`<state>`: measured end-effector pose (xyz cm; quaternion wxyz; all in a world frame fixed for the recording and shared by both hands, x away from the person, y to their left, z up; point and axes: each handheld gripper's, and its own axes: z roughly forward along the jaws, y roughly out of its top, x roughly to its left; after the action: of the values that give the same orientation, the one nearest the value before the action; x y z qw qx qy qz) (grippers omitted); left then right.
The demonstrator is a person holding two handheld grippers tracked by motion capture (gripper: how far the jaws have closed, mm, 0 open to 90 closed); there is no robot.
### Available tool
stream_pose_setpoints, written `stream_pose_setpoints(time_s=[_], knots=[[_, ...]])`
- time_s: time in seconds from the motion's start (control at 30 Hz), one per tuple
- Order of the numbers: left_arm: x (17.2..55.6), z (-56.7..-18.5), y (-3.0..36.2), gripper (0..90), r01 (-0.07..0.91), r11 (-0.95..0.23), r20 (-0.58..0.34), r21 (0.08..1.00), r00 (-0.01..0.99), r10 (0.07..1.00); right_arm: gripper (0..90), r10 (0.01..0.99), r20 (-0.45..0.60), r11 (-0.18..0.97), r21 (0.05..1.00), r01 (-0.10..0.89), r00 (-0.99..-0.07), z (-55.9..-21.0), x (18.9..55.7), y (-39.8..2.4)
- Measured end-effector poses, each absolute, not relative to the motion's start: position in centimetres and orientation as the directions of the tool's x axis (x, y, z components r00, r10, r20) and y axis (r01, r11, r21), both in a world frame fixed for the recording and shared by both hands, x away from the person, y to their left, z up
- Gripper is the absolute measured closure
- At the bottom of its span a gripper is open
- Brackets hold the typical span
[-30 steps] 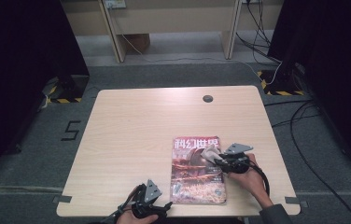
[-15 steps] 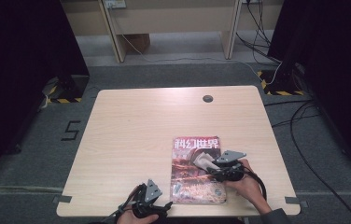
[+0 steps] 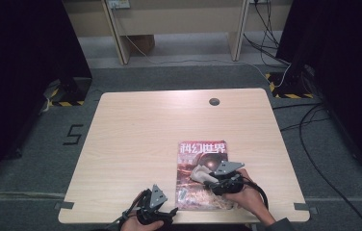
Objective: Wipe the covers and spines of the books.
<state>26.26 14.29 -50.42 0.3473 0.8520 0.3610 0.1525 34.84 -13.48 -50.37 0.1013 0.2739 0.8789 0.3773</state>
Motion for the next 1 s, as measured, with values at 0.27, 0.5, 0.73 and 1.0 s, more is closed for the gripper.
stream_pose_setpoints(time_s=[0.27, 0.5, 0.73, 1.0], knots=[[26.3, -50.4, 14.3, 20.0, 0.510, -0.499, 0.009, 0.701, 0.693, 0.721, 54.3, 0.508, -0.017, 0.621, 0.700, 0.352, -0.861, -50.3, 33.7, -11.8], [26.4, -50.4, 14.2, 20.0, 0.509, -0.501, 0.010, 0.700, 0.695, 0.719, 57.3, 0.559, -0.009, 0.595, 0.701, 0.393, -0.829, -50.2, 34.7, -12.6], [26.4, -50.4, 14.2, 20.0, 0.508, -0.502, 0.010, 0.700, 0.696, 0.718, 55.6, 0.558, -0.026, 0.624, 0.672, 0.399, -0.829, -50.0, 34.7, -11.3], [26.2, -50.4, 14.6, 20.0, 0.512, -0.494, 0.010, 0.702, 0.687, 0.726, 54.6, 0.466, -0.009, 0.666, 0.662, 0.344, -0.885, -49.9, 33.5, -7.3]])
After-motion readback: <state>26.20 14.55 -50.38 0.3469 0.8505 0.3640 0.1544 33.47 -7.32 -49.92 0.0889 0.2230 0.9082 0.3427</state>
